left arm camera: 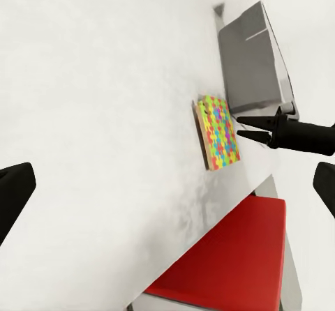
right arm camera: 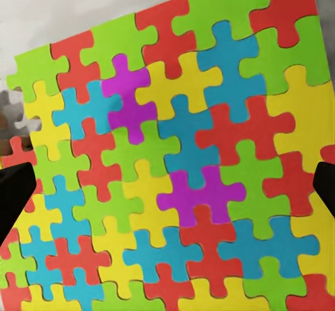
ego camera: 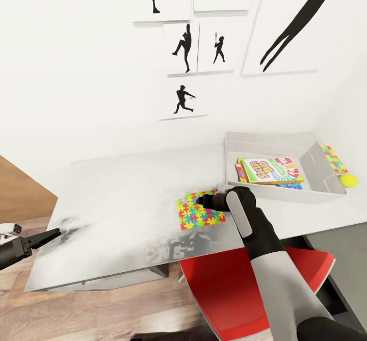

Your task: Put all the toys in the child's room - the three board games (two on the bed and one on the table), the two jigsaw puzzles on the table, and the tennis ball on the table - inside the toy box on the table in the child's room.

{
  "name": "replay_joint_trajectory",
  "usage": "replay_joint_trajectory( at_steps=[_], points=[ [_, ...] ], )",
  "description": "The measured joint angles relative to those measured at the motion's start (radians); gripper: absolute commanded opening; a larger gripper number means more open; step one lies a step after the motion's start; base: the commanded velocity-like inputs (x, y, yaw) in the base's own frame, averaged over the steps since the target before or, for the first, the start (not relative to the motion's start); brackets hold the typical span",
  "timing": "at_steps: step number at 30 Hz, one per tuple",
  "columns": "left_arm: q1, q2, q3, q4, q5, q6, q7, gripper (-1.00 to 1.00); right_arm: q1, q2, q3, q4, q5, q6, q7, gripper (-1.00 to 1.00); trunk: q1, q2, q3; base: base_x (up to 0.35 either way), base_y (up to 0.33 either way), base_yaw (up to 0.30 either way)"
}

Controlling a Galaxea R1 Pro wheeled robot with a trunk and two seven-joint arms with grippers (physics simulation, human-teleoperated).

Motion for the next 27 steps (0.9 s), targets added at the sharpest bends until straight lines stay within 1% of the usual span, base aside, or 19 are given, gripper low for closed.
replay_joint_trajectory(
  at_steps=[4, 5, 20, 27],
  points=[
    [0.0, 0.0, 0.0, 0.0, 0.0, 0.0, 0.0, 1.0, 0.0, -0.001, 0.0, 0.003, -0.003, 0.0, 0.0, 1.0, 0.0, 0.0, 0.002, 0.0, 0.0, 0.0],
    [0.0, 0.0, 0.0, 0.0, 0.0, 0.0, 0.0, 1.0, 0.001, 0.0, 0.0, 0.003, -0.013, -0.001, 0.0, 1.0, 0.0, 0.0, 0.002, 0.0, 0.0, 0.0],
    [0.0, 0.0, 0.001, 0.0, 0.0, 0.0, 0.0, 1.0, 0.001, 0.001, 0.0, -0.016, -0.014, 0.0, 0.001, 1.0, 0.0, 0.0, 0.016, 0.0, 0.0, 0.0],
    [0.0, 0.0, 0.001, 0.0, 0.0, 0.0, 0.0, 1.0, 0.001, 0.001, 0.0, -0.017, -0.014, 0.0, 0.001, 1.0, 0.0, 0.0, 0.019, 0.0, 0.0, 0.0]
  ],
)
